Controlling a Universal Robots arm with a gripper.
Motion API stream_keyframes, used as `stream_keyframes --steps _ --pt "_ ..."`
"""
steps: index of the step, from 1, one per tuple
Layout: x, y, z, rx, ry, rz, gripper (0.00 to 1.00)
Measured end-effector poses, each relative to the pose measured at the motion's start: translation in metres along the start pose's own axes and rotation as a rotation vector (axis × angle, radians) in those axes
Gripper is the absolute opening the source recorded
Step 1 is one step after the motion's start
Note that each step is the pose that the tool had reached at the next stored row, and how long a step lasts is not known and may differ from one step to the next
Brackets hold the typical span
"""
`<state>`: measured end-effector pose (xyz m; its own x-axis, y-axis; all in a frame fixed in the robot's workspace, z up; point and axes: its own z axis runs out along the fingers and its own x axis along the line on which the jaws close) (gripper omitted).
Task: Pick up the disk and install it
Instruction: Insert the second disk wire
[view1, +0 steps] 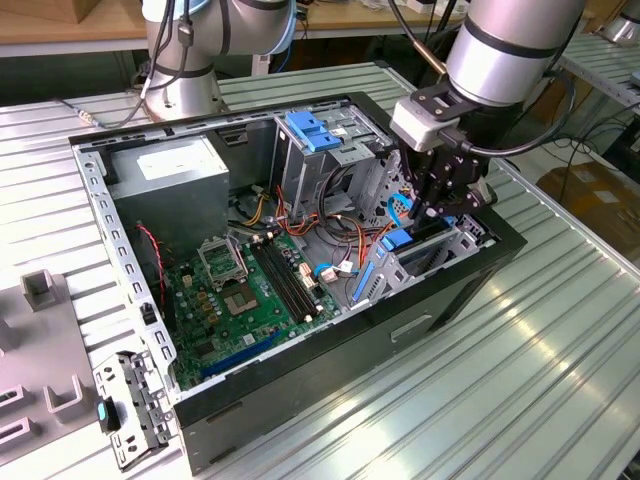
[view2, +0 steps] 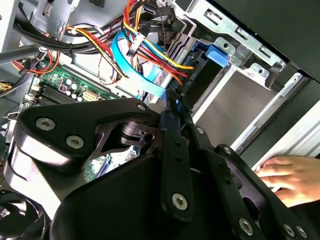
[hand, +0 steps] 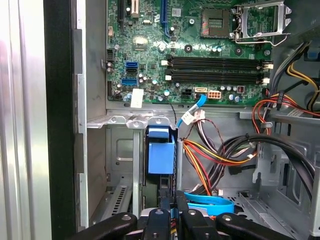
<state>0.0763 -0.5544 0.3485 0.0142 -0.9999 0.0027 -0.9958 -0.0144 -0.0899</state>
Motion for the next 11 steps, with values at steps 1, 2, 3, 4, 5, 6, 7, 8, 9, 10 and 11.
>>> stream_keyframes --steps 1,2,3,4,5,6,7,8,9,10,11 --pt "0.0003 0.0000 0.0002 0.0001 -0.0002 0.000 0.16" --pt "0.0005 -0.0001 0.0003 0.0000 -0.0003 0.000 0.16" --pt "0.0006 -0.0002 0.0004 0.0000 -0.0003 0.000 0.16" --pt "0.0008 -0.0002 0.0006 0.0001 -0.0004 0.000 0.16" --pt "0.0010 -0.0002 0.0008 0.0000 -0.0003 0.000 0.16" --pt "0.0011 -0.0002 0.0011 0.0000 -0.0002 0.000 0.16" --pt "0.0011 -0.0002 0.0016 0.0001 -0.0003 0.000 0.16" --pt "0.0011 -0.0001 0.0023 0.0001 -0.0004 0.000 0.16" --pt "0.0011 -0.0001 0.0028 0.0000 -0.0003 0.000 0.16" --pt "0.0011 0.0000 0.0036 0.0000 -0.0004 0.000 0.16" --pt "0.0012 0.0002 0.0054 0.0001 -0.0008 0.000 0.16"
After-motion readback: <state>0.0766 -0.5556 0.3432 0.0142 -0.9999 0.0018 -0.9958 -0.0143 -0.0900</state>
